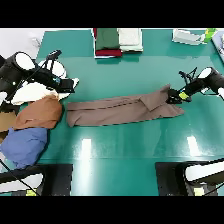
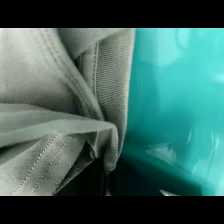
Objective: Fold the shirts.
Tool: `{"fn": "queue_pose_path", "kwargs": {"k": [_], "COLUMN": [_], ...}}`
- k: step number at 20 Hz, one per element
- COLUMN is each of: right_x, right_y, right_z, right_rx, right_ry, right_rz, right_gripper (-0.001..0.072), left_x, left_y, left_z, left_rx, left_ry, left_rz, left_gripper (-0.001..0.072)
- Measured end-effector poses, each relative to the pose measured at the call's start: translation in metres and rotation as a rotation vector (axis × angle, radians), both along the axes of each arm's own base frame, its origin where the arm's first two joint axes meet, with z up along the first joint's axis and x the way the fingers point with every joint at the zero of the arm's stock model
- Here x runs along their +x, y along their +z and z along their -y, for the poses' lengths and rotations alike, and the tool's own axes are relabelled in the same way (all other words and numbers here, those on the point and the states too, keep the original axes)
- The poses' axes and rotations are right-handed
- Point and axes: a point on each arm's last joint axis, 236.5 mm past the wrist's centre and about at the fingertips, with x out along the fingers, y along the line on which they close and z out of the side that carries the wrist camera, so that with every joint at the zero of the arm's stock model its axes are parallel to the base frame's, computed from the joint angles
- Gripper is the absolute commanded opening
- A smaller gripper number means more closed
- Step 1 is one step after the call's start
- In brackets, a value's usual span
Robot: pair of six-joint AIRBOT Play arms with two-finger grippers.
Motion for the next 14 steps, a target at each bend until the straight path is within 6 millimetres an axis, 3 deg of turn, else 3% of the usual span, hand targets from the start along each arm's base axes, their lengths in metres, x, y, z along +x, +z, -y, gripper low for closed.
{"fn": "queue_pose_path", "kwargs": {"k": [2,5,9,14], "right_x": [0.000,-0.001,-0.009,-0.012], "right_y": [0.009,0.044,0.110,0.196], "right_z": [0.002,0.007,0.002,-0.027], "right_rx": [-0.037,-0.071,-0.088,-0.093], "right_ry": [0.026,0.035,0.030,0.067], "right_rz": [0.025,0.092,0.190,0.343], "right_gripper": [0.0012,0.0011,0.0011,0.0011], "left_x": [-0.002,-0.005,-0.009,-0.014], "left_y": [0.001,-0.003,-0.023,-0.057], "left_z": [0.016,0.050,0.116,0.200], "left_rx": [-0.001,-0.010,-0.051,-0.103], "left_ry": [-0.032,-0.088,-0.170,-0.272], "left_rz": [0.015,0.042,0.047,0.009], "left_gripper": [0.0024,0.0024,0.0024,0.0024]}}
